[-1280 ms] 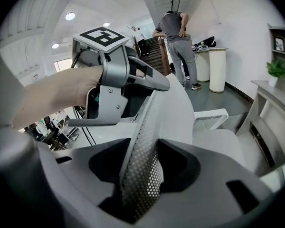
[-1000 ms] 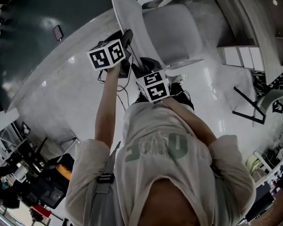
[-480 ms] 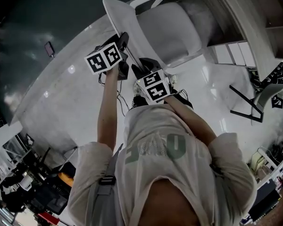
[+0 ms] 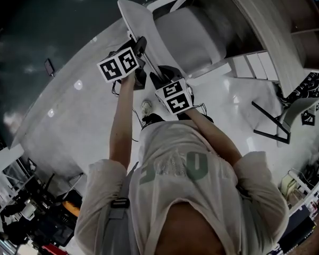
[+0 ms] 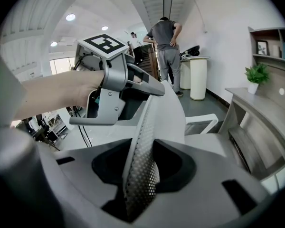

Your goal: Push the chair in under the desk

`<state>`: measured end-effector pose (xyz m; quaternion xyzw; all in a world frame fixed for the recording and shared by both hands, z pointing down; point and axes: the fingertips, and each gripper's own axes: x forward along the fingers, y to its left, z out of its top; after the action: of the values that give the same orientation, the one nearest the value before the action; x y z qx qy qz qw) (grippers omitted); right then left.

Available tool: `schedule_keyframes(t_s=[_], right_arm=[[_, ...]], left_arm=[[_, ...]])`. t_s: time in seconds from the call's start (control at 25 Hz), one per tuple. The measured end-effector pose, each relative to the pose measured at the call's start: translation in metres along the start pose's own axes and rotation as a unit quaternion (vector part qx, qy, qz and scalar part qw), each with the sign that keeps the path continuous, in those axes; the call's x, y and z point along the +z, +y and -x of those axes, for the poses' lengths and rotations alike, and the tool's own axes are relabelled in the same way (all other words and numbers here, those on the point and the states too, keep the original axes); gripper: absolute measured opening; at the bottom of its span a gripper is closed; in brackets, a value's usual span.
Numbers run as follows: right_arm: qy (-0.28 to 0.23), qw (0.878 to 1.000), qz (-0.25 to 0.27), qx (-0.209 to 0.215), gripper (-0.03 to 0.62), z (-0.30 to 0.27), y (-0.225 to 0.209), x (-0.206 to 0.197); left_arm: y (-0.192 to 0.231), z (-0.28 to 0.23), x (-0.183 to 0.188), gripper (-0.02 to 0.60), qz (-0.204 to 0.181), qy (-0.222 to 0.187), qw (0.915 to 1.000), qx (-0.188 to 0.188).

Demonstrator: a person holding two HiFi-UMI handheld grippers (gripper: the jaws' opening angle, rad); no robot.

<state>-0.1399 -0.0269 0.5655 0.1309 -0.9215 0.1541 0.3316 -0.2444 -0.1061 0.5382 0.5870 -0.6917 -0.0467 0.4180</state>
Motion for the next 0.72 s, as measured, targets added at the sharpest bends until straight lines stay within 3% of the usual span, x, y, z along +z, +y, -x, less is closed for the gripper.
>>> schedule_keyframes(t_s=[0.4, 0.72], right_arm=[[-0.018, 0.999, 0.019, -0.03, 0.118, 0.025, -0.075, 0.001], [-0.017, 0.999, 0.032, -0.029, 0.118, 0.043, -0.142, -0.003]], left_arm=[[-0.054, -0.056, 0.0, 0.175, -0.001, 0.0, 0.9996, -0.027], [-0.099, -0.104, 0.001, 0.176, -0.004, -0.009, 0.9994, -0.033]])
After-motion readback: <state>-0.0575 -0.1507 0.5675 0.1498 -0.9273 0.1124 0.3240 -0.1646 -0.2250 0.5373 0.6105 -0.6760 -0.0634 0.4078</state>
